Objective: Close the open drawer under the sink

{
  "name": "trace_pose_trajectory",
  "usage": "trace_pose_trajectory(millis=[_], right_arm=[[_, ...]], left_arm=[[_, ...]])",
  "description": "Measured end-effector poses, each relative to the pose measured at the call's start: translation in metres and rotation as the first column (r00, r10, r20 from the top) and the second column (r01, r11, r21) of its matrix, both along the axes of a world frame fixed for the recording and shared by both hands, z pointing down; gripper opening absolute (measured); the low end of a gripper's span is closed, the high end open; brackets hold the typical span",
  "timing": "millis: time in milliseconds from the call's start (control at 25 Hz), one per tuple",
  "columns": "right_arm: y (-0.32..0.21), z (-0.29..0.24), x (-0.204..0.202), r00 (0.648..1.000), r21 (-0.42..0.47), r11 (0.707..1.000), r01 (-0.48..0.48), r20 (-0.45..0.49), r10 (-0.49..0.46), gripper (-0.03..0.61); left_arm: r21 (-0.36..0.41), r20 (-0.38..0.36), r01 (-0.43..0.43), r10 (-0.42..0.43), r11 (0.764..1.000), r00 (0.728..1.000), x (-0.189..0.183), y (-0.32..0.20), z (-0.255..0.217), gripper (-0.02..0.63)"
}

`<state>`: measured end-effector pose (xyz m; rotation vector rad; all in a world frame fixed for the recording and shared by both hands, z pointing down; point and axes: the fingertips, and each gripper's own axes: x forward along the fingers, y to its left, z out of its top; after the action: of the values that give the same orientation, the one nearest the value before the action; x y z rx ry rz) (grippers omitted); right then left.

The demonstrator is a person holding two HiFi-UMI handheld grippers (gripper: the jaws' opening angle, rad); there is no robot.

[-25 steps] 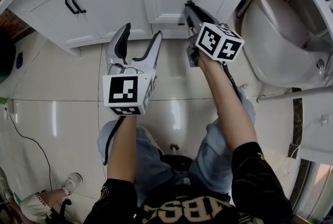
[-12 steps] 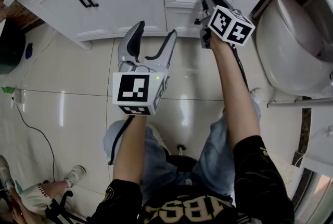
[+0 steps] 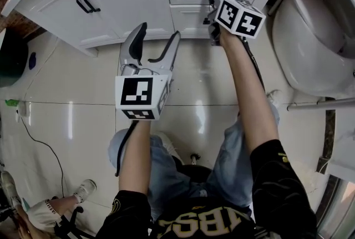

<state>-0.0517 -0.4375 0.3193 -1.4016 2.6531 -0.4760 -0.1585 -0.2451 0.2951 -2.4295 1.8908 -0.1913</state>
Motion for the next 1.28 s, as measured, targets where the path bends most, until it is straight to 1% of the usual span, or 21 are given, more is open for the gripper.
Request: trace_pose_trajectory(millis=[80, 160, 240, 360, 440, 480, 520, 600, 720, 800, 920, 960, 1000, 1080, 1160, 1240, 1280], right_arm=[[0.008, 0.004, 0.001, 0.999, -0.027, 0.999, 0.038, -0.027, -0.038, 0.104], [0.022, 0.007, 0.004, 0.993, -0.017, 0.998, 0.06, -0.1, -0.062, 0.101], [0.04, 0.001, 0.005, 0.98, 0.023, 0.996, 0.092, -0.178, -0.086, 0.103], [0.075, -0.01, 0.004, 0.952, 0.086, 0.984, 0.159, -0.276, -0.129, 0.103], [0.1, -0.017, 0.007, 0.937, 0.13, 0.974, 0.185, -0.322, -0.136, 0.103], [0.111, -0.021, 0.012, 0.935, 0.151, 0.97, 0.189, -0.329, -0.131, 0.103], [0.121, -0.025, 0.018, 0.94, 0.169, 0.968, 0.185, -0.318, -0.124, 0.106], [0.136, -0.035, 0.035, 0.963, 0.186, 0.97, 0.157, -0.245, -0.109, 0.114], [0.149, -0.044, 0.067, 0.993, 0.171, 0.983, 0.074, -0.1, -0.057, 0.164], [0.153, -0.048, 0.087, 0.999, 0.167, 0.986, 0.014, -0.053, -0.005, 0.191], [0.158, -0.05, 0.109, 0.996, 0.182, 0.981, -0.073, -0.045, 0.082, 0.269], [0.16, -0.05, 0.116, 0.992, 0.19, 0.976, -0.106, -0.041, 0.115, 0.304], [0.162, -0.05, 0.122, 0.989, 0.195, 0.972, -0.134, -0.036, 0.143, 0.319], [0.166, -0.049, 0.128, 0.985, 0.195, 0.968, -0.16, -0.026, 0.168, 0.339], [0.172, -0.049, 0.128, 0.985, 0.196, 0.967, -0.16, -0.031, 0.169, 0.339], [0.177, -0.05, 0.127, 0.982, 0.216, 0.963, -0.158, -0.067, 0.176, 0.34], [0.18, -0.052, 0.125, 0.978, 0.237, 0.959, -0.154, -0.1, 0.182, 0.339]], left_arm=[[0.002, 0.019, -0.006, 0.006, 1.0, 1.0, -0.001, 0.002, 0.0, 0.313], [0.002, 0.022, -0.015, 0.015, 1.0, 1.0, -0.003, 0.004, 0.002, 0.312], [0.011, 0.011, -0.023, 0.023, 1.0, 1.0, -0.001, 0.005, 0.0, 0.312], [0.028, 0.01, -0.032, 0.032, 0.999, 0.999, 0.005, 0.009, -0.007, 0.313], [0.037, 0.016, -0.045, 0.044, 0.998, 0.999, 0.01, 0.014, -0.009, 0.312], [0.042, 0.016, -0.049, 0.049, 0.998, 0.999, 0.013, 0.016, -0.01, 0.311], [0.05, 0.015, -0.052, 0.052, 0.997, 0.999, 0.015, 0.019, -0.013, 0.312], [0.07, 0.007, -0.061, 0.06, 0.996, 0.998, 0.02, 0.023, -0.019, 0.311], [0.095, 0.002, -0.08, 0.081, 0.992, 0.997, 0.026, 0.03, -0.024, 0.31], [0.096, 0.006, -0.076, 0.075, 0.993, 0.997, 0.027, 0.03, -0.024, 0.301], [0.079, 0.0, -0.056, 0.056, 0.995, 0.998, 0.03, 0.025, -0.019, 0.301], [0.076, -0.006, -0.05, 0.05, 0.996, 0.999, 0.031, 0.024, -0.017, 0.301], [0.075, -0.012, -0.043, 0.044, 0.996, 0.999, 0.033, 0.023, -0.017, 0.301], [0.077, -0.016, -0.034, 0.035, 0.996, 0.999, 0.037, 0.021, -0.018, 0.301], [0.077, -0.012, -0.03, 0.031, 0.997, 0.999, 0.042, 0.019, -0.017, 0.304], [0.075, -0.006, -0.029, 0.029, 0.997, 1.0, 0.046, 0.018, -0.015, 0.316], [0.077, -0.003, -0.028, 0.028, 0.997, 1.0, 0.047, 0.018, -0.015, 0.326]])
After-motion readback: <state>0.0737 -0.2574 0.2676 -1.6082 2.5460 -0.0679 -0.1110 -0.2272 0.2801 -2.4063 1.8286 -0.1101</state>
